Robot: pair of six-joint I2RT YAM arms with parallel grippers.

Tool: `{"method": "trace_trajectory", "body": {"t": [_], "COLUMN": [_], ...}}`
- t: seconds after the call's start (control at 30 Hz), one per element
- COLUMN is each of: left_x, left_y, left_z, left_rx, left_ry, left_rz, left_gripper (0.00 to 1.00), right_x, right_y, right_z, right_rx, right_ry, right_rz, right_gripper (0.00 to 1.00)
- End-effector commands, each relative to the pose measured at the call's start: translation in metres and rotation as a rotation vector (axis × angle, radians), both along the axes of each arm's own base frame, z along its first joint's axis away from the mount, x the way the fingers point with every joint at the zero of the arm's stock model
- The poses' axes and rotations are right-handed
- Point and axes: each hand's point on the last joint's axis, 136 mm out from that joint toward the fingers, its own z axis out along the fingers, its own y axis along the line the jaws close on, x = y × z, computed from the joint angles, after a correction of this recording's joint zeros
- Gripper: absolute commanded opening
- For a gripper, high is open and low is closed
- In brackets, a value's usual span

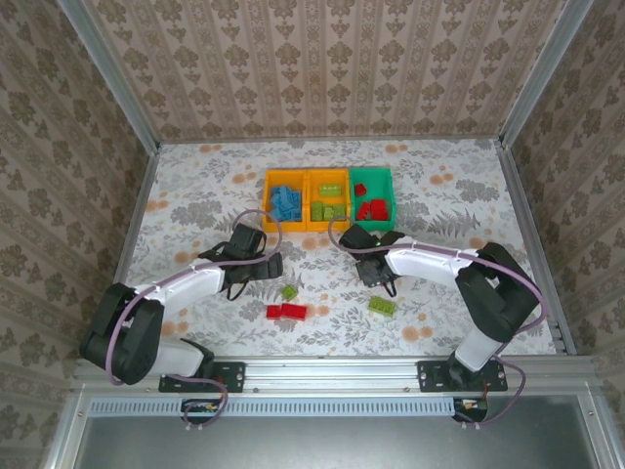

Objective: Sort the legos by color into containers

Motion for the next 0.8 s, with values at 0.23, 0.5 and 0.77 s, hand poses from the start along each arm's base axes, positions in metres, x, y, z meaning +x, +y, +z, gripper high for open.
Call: {"method": "trace_trajectory", "body": {"t": [0.23, 0.5, 0.77], "left_x": [-0.003, -0.003, -0.004], "left_y": [0.001, -0.004, -0.008], "left_z": [-0.004, -0.001, 0.003], "left_rx": [0.006, -0.019, -0.037], "left_ry": [0.01, 0.006, -0.001], "left_rz": [0.007, -0.007, -0.028], "left_gripper": [1.0, 1.0, 1.0], "right_x": [0.09, 0.159, 0.204], "right_y": [0.003, 0.007, -0.004], "right_z": [0.077, 0.087, 0.075], "right_rx": [0.515, 0.556, 0.503], "right_ry": [-0.241, -0.244, -0.246], "right_rz": [-0.256, -0.309, -0.374], "right_gripper": [0.26, 0.26, 0.36]}}
